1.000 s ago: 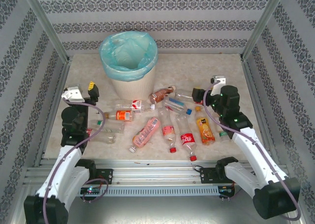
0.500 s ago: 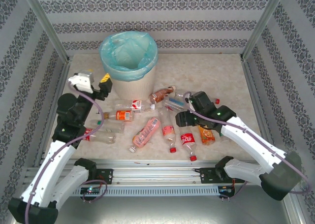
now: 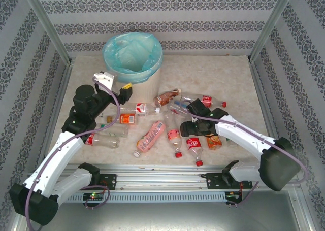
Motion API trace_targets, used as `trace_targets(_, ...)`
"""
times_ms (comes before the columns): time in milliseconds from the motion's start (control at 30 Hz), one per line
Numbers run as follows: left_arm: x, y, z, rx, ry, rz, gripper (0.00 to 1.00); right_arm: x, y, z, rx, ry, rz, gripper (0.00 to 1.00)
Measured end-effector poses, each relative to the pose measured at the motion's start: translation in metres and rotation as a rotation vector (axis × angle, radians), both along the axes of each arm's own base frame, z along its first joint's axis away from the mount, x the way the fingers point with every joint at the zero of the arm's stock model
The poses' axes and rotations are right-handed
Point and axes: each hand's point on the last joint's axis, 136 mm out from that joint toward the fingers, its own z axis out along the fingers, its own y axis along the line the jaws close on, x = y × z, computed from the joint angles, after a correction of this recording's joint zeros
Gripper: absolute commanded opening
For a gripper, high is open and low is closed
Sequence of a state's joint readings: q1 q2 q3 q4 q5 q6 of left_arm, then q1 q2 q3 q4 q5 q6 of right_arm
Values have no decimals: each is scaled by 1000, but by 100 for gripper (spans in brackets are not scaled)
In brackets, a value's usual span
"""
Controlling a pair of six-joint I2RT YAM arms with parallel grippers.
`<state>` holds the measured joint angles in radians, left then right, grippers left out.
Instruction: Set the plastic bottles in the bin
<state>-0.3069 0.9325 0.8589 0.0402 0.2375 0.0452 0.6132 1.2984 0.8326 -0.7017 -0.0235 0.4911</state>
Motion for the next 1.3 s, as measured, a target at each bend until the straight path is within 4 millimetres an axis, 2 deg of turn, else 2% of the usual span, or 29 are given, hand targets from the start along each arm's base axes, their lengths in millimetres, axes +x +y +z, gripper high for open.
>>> trace_targets(467,3,-9,-2,-6,0,-45,86,2,0,-40,-54,65,-5,76)
trace_targets(800,9,-12,-11,1,23,-50,89,7,1,-52,-65,71,8,64)
trace_targets(933,11,-13,-13,4,31,-50,89,8,1,-53,-66,70,14,57)
trace_targets(1100,12,-12,-13,5,31,-48,90,8,1,-49,-60,61,15,53)
trace_targets(1300,11,-12,-11,5,23,-47,91,7,0,-29,-33,16,24,48)
